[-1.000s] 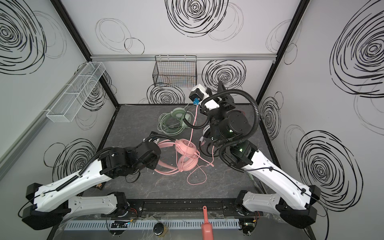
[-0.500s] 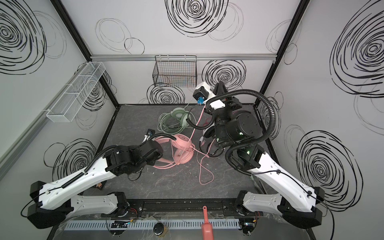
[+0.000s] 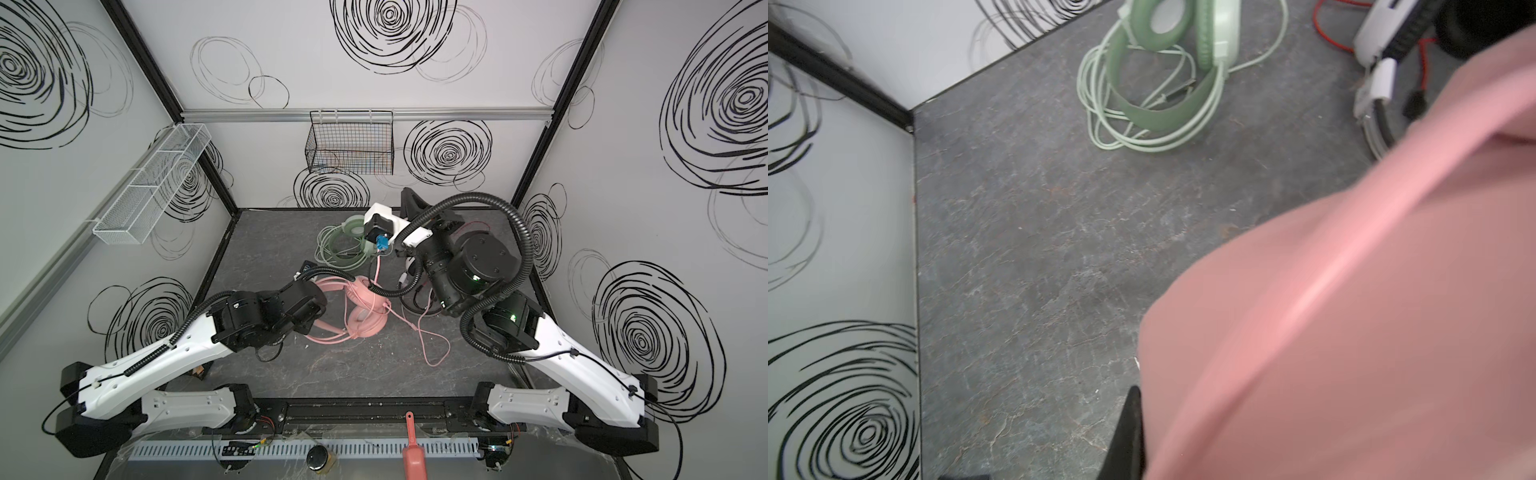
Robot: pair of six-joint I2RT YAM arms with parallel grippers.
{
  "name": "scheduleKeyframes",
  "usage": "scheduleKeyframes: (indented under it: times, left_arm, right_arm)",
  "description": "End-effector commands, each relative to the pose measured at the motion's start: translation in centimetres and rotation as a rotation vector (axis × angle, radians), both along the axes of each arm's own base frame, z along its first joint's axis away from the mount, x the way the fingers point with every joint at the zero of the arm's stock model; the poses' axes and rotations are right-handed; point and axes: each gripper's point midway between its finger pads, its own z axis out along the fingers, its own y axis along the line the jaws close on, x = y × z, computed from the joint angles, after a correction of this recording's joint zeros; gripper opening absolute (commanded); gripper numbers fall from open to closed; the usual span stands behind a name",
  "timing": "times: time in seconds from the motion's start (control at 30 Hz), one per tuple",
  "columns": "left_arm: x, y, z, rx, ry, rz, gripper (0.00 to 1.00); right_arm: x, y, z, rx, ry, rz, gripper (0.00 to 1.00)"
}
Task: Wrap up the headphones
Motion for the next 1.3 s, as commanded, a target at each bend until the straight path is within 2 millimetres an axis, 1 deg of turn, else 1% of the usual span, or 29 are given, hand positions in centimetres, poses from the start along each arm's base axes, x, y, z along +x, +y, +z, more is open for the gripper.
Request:
scheduleKeyframes:
  times: [0.0, 0.07, 0.13, 0.2, 0.3, 0.37, 0.43, 0.53, 0.63, 0.7, 0.8, 0.9, 0.93, 1.03, 1.1, 1.13, 1.17, 1.2, 1.23, 1.27]
  left_arm:
    - [-1.2, -3.4, 0.7, -0.123, 0.006, -0.120, 0.00]
    - [-2.2, -4.2, 0.4, -0.130, 0.019, -0.157, 0.00]
    - [-3.1, -5.1, 0.1, -0.155, 0.036, -0.198, 0.00]
    - [-4.6, -6.6, 0.2, -0.209, 0.061, -0.270, 0.00]
    - [-6.7, -8.8, 1.3, -0.283, 0.058, -0.374, 0.00]
    - [-7.9, -9.7, 2.5, -0.332, 0.041, -0.427, 0.00]
    - [-8.6, -10.1, 3.6, -0.381, 0.034, -0.449, 0.00]
    - [-8.9, -9.6, 4.7, -0.423, 0.028, -0.455, 0.00]
    - [-9.1, -9.0, 5.7, -0.461, 0.018, -0.453, 0.00]
    - [-9.0, -8.5, 6.6, -0.486, 0.006, -0.435, 0.00]
    - [-8.5, -7.5, 8.1, -0.514, -0.021, -0.389, 0.00]
    - [-8.1, -6.6, 9.7, -0.542, -0.042, -0.354, 0.00]
    - [-8.1, -6.5, 10.2, -0.557, -0.044, -0.352, 0.00]
    - [-7.9, -6.3, 11.8, -0.603, -0.041, -0.346, 0.00]
    - [-7.5, -6.0, 12.7, -0.610, -0.042, -0.323, 0.00]
    - [-7.2, -5.7, 13.1, -0.611, -0.049, -0.303, 0.00]
    - [-6.6, -5.2, 13.5, -0.607, -0.059, -0.274, 0.00]
    - [-6.2, -4.7, 13.8, -0.602, -0.068, -0.247, 0.00]
    - [-5.7, -4.3, 14.1, -0.601, -0.073, -0.226, 0.00]
    - [-5.4, -4.0, 14.4, -0.608, -0.073, -0.219, 0.00]
  right_arm:
    - [1.5, 1.7, -1.5, -0.052, 0.018, -0.028, 0.00]
    - [2.3, 1.7, -0.6, -0.014, 0.007, -0.040, 0.00]
    - [3.8, 1.6, 0.3, 0.023, 0.022, -0.047, 0.00]
    - [5.4, 1.7, 0.8, 0.042, 0.057, -0.042, 0.00]
    - [7.1, 2.0, 0.7, 0.066, 0.070, -0.062, 0.00]
    - [8.4, 1.8, 0.6, 0.106, 0.101, -0.077, 0.00]
    - [9.6, 1.2, 0.5, 0.154, 0.127, -0.087, 0.00]
    - [11.2, 0.2, -0.2, 0.212, 0.167, -0.088, 0.00]
    - [12.2, -0.2, -1.7, 0.244, 0.214, -0.063, 0.00]
    - [12.4, 0.0, -3.0, 0.264, 0.242, -0.040, 0.00]
    - [12.3, 0.5, -6.1, 0.304, 0.305, 0.003, 0.00]
    - [11.9, 1.6, -10.6, 0.342, 0.400, 0.094, 0.00]
    - [11.5, 2.2, -12.4, 0.351, 0.443, 0.145, 0.00]
    - [9.9, 4.1, -17.2, 0.398, 0.563, 0.321, 0.00]
    - [8.9, 4.8, -19.7, 0.444, 0.624, 0.407, 0.03]
    - [8.4, 5.0, -20.8, 0.474, 0.651, 0.444, 0.08]
    - [7.9, 5.2, -21.9, 0.497, 0.670, 0.478, 0.19]
    - [7.4, 5.3, -22.7, 0.514, 0.682, 0.503, 0.34]
    - [7.1, 5.3, -23.9, 0.535, 0.700, 0.517, 0.41]
    - [6.8, 5.4, -24.8, 0.555, 0.715, 0.533, 0.41]
